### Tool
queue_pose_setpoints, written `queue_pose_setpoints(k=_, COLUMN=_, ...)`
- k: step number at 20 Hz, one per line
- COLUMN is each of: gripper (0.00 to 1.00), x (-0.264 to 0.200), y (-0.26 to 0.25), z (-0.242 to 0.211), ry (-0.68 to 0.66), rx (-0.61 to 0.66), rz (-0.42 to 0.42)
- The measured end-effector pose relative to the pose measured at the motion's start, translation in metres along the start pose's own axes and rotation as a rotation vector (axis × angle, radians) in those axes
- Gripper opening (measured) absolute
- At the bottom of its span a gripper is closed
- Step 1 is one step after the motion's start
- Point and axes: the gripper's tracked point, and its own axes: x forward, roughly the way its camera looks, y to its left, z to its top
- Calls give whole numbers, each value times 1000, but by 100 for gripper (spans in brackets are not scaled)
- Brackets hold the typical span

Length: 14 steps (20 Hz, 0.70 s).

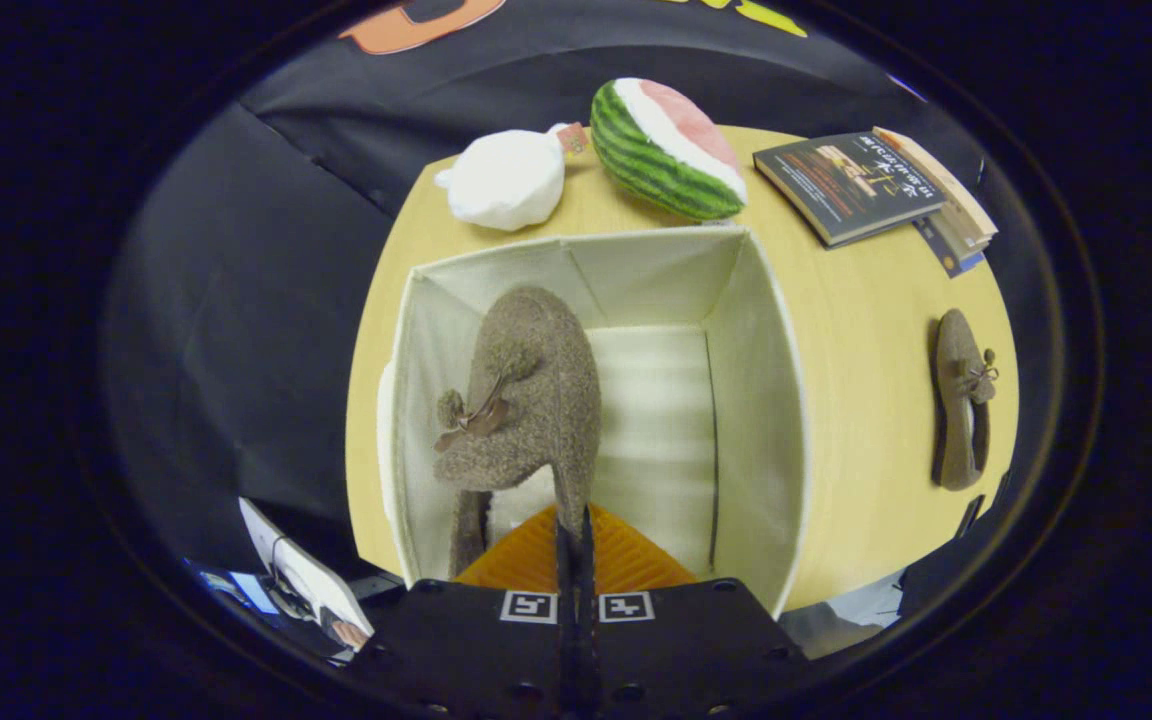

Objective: Open the storage box then place both shoes into the box .Put the left shoe in first, then the right shoe, with the right side of both shoes facing outward in a uniform manner.

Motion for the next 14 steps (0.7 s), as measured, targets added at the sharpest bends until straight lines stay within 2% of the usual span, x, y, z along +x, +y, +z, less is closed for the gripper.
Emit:
queue_pose_setpoints(k=8, gripper=1, x=63, y=-2, z=-4, ry=36, rx=-14, rz=-115)
queue_pose_setpoints(k=12, gripper=3, x=79, y=-2, z=-10, ry=74, rx=-10, rz=-109)
queue_pose_setpoints(k=14, gripper=3, x=78, y=4, z=-11, ry=90, rx=-2, rz=-73)
